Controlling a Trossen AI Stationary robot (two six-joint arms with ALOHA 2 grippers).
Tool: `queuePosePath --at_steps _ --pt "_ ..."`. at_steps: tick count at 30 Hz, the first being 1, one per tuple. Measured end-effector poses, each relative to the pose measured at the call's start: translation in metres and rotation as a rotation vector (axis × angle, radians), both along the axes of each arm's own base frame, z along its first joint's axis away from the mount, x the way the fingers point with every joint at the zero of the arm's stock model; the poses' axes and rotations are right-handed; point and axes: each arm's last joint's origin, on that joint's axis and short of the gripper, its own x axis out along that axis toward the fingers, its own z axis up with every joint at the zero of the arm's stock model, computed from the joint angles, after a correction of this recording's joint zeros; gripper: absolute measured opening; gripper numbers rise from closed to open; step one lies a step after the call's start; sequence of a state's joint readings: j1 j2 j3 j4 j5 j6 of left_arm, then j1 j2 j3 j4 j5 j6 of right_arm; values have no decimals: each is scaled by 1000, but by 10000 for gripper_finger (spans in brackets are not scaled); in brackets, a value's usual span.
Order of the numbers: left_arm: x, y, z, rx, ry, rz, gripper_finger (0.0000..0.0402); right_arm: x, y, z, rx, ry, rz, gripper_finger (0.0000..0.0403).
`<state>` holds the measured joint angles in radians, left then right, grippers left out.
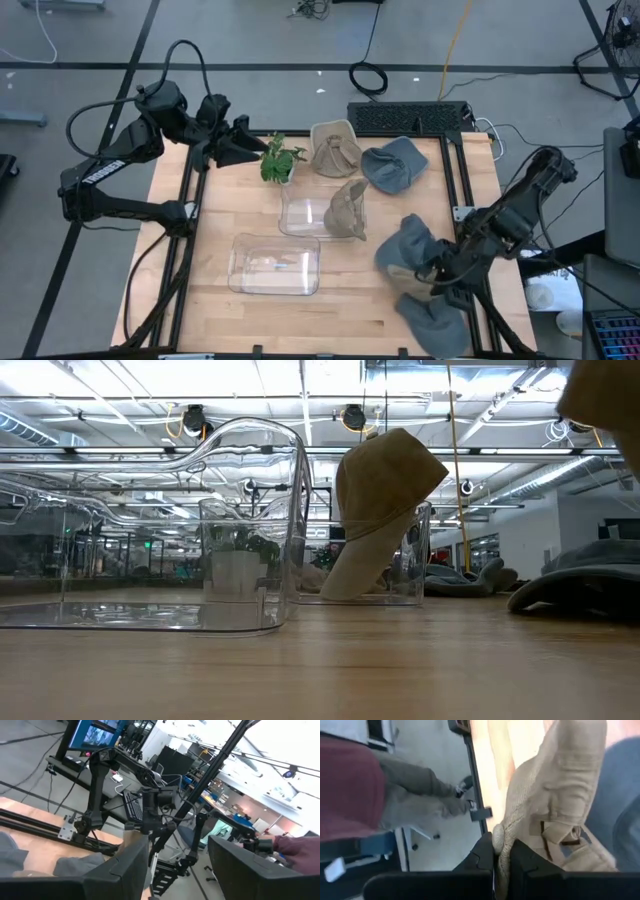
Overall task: Pick & Place hat
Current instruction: Put the bottom brown cap into the top transparent bin
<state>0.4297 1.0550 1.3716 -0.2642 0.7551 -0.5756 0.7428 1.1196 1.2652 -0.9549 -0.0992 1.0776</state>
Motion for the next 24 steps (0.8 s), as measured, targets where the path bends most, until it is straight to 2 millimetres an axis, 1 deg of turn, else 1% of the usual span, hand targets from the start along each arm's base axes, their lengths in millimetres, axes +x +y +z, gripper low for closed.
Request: queuePosePath --at_steps 7,10,15,24 --pt "0 0 3 121 -70 13 214 -1 -19 16 -20 -180 -83 5" --pt "0 1 4 152 -82 47 214 1 -27 20 -40 -233 -124 5" --pt "1 3 4 191 -93 111 214 5 -39 26 -65 -314 -149 5" --pt "1 6 4 219 -96 218 214 7 -53 47 -16 -531 -179 5"
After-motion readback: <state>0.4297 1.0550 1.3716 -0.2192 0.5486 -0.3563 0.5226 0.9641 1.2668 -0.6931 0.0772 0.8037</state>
